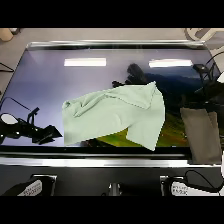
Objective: Fold the shirts.
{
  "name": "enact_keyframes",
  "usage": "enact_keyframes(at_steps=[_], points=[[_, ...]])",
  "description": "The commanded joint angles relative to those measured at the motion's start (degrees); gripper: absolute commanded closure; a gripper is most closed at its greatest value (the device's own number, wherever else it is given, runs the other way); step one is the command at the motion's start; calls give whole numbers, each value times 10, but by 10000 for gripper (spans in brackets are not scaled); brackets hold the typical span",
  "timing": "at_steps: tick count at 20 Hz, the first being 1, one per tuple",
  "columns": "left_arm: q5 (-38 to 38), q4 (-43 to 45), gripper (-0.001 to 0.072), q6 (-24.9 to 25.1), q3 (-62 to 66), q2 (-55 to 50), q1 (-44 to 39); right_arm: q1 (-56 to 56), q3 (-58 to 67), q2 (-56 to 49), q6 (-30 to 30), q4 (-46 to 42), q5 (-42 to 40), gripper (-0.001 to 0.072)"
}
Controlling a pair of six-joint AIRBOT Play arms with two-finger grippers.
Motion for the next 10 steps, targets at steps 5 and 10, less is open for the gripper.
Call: enact_keyframes(at_steps=[5, 10], points=[[49, -42, 126, 21, -65, -25, -42, -17, -49, -1, -47, 51, 10, 115], [118, -107, 276, 19, -64, -62, -69, -17, -63, -1, -60, 63, -2, 83]])
